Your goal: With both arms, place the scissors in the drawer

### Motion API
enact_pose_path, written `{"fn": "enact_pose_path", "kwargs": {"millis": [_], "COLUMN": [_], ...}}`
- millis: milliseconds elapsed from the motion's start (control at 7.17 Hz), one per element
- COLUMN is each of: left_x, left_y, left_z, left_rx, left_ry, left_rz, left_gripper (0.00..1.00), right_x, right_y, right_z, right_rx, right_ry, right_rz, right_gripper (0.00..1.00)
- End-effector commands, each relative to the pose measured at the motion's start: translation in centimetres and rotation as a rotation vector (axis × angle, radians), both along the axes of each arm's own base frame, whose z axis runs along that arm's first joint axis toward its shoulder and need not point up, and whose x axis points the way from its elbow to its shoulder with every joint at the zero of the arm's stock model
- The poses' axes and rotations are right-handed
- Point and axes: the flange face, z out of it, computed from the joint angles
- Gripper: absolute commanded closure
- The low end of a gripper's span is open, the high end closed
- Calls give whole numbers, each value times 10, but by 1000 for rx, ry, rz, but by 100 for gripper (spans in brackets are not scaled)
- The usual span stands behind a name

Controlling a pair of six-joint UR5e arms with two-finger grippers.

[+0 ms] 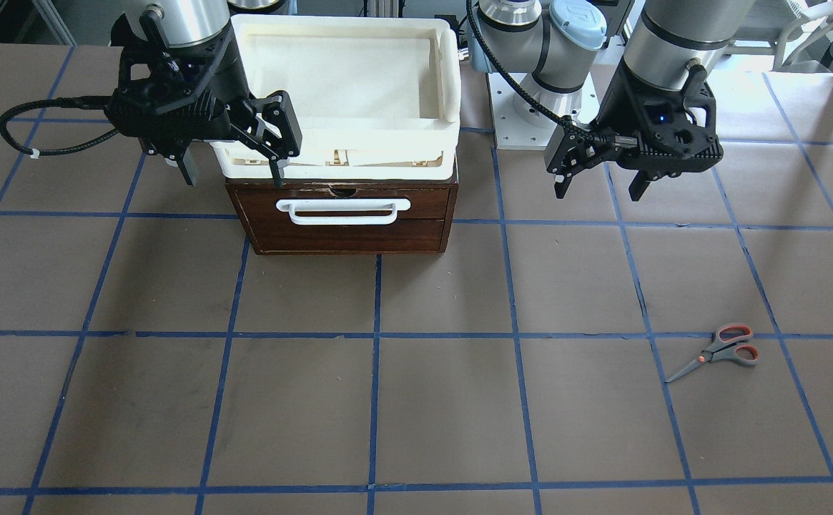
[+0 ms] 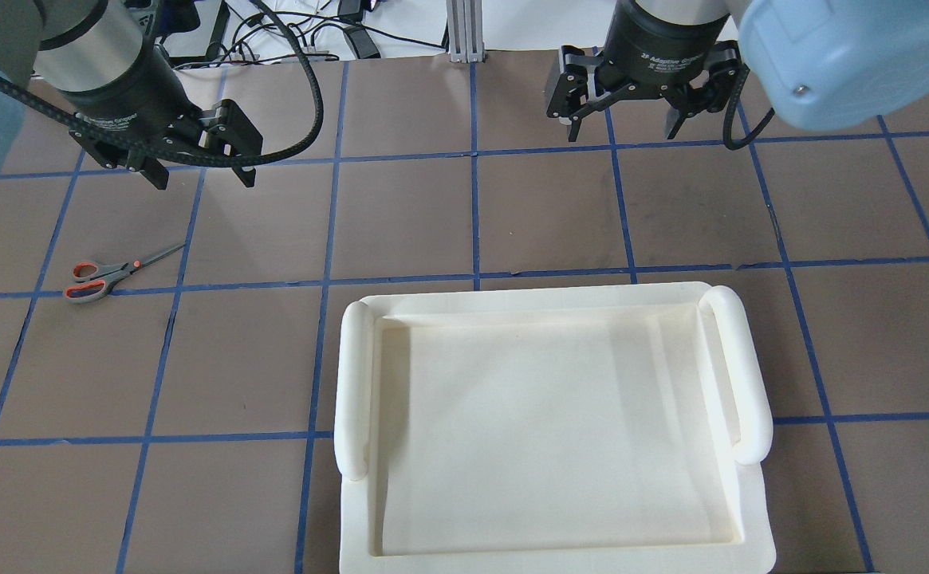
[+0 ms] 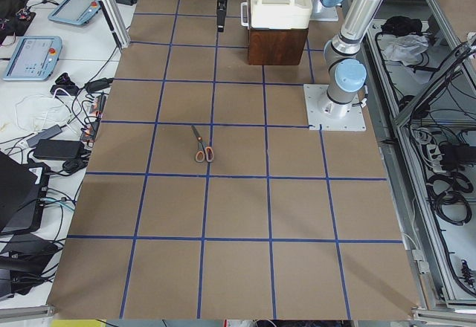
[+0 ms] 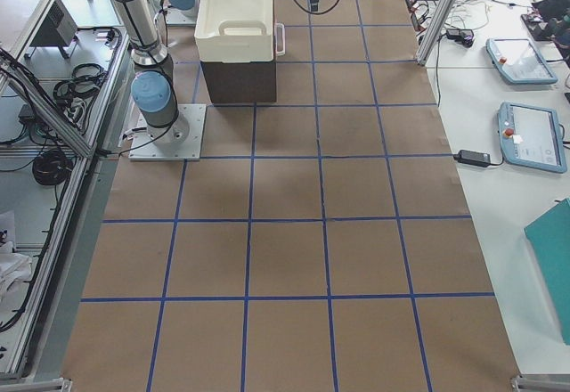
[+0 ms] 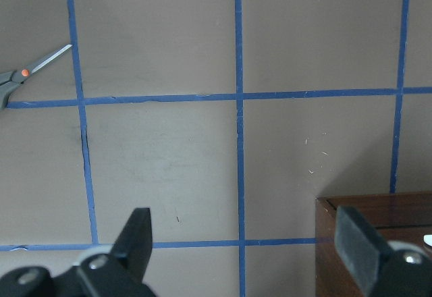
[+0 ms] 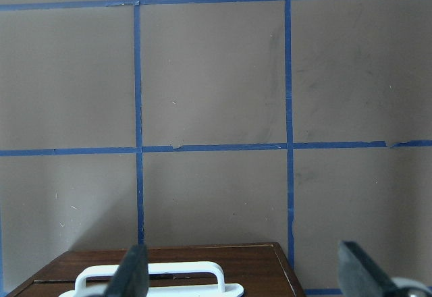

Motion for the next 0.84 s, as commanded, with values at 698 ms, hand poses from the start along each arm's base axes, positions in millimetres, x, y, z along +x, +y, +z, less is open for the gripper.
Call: {"fn": "enact_pose_path", "kwargs": {"millis": [698], "left_x": [103], "left_y": [-10], "left_z": [-19], "left_rx": [52], "left_ry": [-2], "left_rz": [-361], "left_gripper": [0], "right_x": [18], "right_y": [1], "right_z": [-35], "right_rx": [77], "right_ry": [-13], "right_rz": [33], "right_gripper": [0]}}
